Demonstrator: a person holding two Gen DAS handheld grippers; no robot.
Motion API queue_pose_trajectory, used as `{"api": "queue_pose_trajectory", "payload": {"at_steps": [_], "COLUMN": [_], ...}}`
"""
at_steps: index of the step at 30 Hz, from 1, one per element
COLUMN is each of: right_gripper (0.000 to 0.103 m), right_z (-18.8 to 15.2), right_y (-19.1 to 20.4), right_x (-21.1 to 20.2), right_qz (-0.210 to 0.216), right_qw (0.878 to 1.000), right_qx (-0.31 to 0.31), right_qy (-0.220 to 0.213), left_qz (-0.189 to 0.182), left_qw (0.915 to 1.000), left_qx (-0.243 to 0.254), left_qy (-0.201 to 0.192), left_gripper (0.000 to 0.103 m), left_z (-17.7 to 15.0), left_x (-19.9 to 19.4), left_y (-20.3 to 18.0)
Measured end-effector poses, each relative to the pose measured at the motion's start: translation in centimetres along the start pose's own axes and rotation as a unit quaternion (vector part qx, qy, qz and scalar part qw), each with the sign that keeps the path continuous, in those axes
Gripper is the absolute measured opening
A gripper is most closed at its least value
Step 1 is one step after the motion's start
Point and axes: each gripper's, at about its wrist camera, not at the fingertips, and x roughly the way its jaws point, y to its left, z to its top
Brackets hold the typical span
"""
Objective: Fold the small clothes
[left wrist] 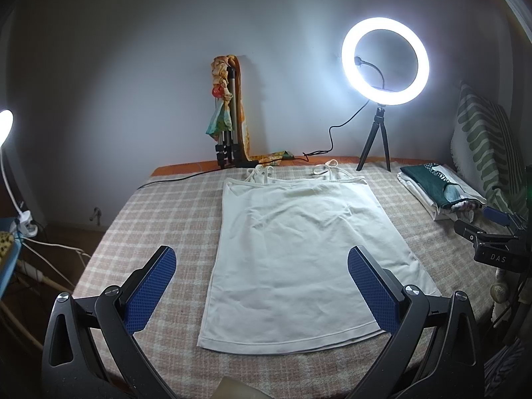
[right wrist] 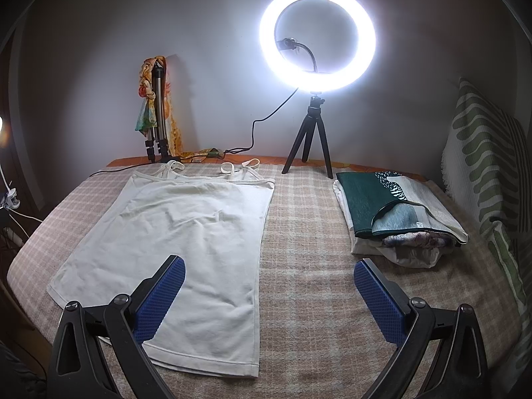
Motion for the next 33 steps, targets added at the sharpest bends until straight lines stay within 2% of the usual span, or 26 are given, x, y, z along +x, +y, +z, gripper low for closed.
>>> {"api": "queue_pose_trajectory", "payload": {"at_steps": [26, 33], "right_gripper": [0.103, 0.103], "right_z": [-0.2, 0.8], "right_y": [0.0, 0.9], "right_x": [-0.1, 0.4], "right_qz": [0.0, 0.005], "right_qw": [1.0, 1.0], "right_qx": [0.0, -0.005], "right_qy": [-0.001, -0.001], "left_qz": [0.007, 0.011], "left_qw": [1.0, 0.9999], "left_qx": [0.001, -0.003], "left_qy": [0.005, 0.011], "left_gripper": [0.103, 0.103], "left_z": [-0.2, -0.6], "left_x": [0.2, 0.6], "left_y": [0.4, 1.2]}}
